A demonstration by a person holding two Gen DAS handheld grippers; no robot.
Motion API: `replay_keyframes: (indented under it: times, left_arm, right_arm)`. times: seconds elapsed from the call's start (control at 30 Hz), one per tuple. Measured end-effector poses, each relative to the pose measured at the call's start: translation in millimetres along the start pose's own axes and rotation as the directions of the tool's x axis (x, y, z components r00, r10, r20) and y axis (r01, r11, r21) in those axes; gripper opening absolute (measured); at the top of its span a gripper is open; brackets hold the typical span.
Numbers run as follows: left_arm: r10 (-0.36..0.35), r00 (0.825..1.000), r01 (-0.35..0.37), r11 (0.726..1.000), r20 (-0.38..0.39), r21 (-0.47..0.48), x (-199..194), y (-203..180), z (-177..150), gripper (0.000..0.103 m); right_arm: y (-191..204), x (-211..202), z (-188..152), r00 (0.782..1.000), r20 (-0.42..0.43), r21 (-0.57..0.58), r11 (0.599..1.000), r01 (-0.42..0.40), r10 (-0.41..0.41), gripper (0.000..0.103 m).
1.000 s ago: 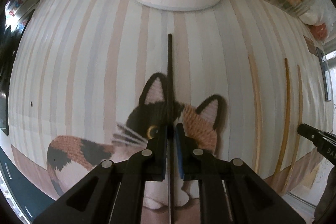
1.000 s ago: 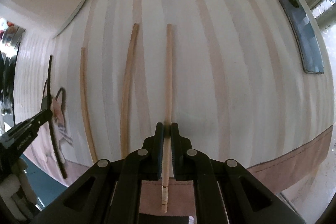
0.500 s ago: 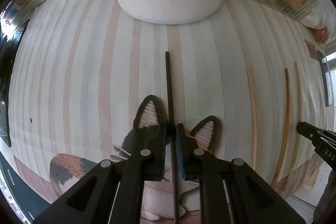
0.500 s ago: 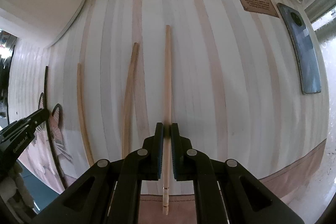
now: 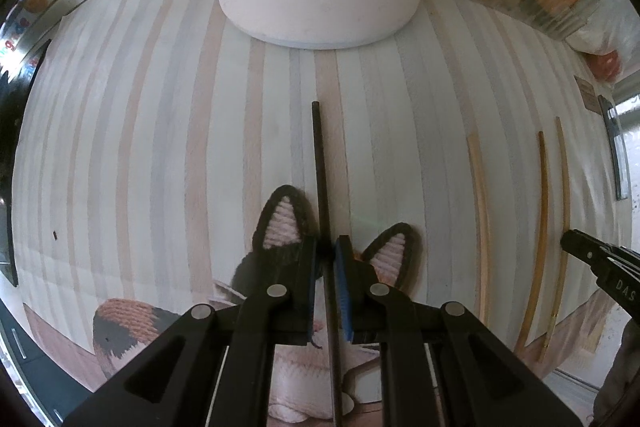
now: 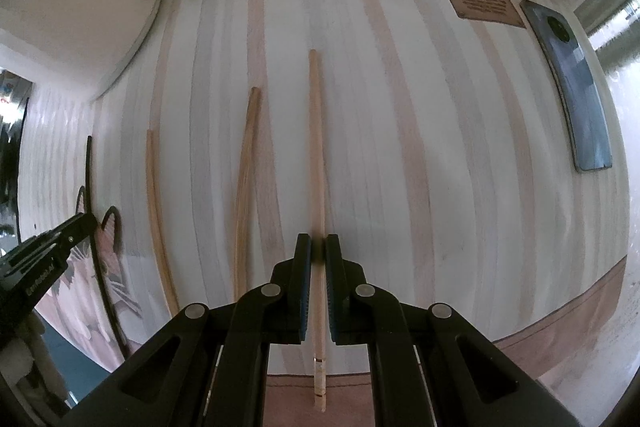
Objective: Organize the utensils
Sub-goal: 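Lift both held chopsticks off the mat, then carry both chopsticks up over the cream holder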
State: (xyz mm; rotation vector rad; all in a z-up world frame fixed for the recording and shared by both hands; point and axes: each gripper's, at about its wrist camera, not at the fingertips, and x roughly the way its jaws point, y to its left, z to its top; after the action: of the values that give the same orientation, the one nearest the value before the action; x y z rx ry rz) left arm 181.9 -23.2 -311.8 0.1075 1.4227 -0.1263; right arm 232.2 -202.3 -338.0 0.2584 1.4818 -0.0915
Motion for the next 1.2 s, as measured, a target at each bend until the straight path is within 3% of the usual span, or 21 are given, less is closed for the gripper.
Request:
replay_keyframes:
  times: [0.3,0.5,0.63,0.9,1.2]
  left_arm:
    - [0.026,1.000,-0.027,0.998,0.011,0.061,2,-17,6,0.003]
    - [-0.032,0.999,0.031,0.999,0.028,0.028,-12,-9,4,0.003]
    - [-0.073,0.996,0.072,0.997,0.052,0.034,-31,-10,-1,0.003]
    - [-0.132,0.983,0.130,0.991,0.130,0.027,-72,-5,-2,0.003]
    - [-0.178,0.945,0.171,0.984,0.275,0.048,-136,-3,18,0.003]
  right_arm:
    - [7,0,-4,1.000,-0.002,-0.032,0.999,0.028,-0.028,0.007]
    - [-5,-4,-4,0.998,0.013,0.028,0.997,-0.069,0.069,0.007]
    - [-5,-17,-14,0.991,0.074,0.048,0.993,-0.111,0.107,0.007]
    - [3,-55,-24,0.966,0.194,0.049,0.982,-0.184,0.171,0.006]
    - [7,-95,-10,0.918,0.322,0.036,0.967,-0.254,0.229,0.006]
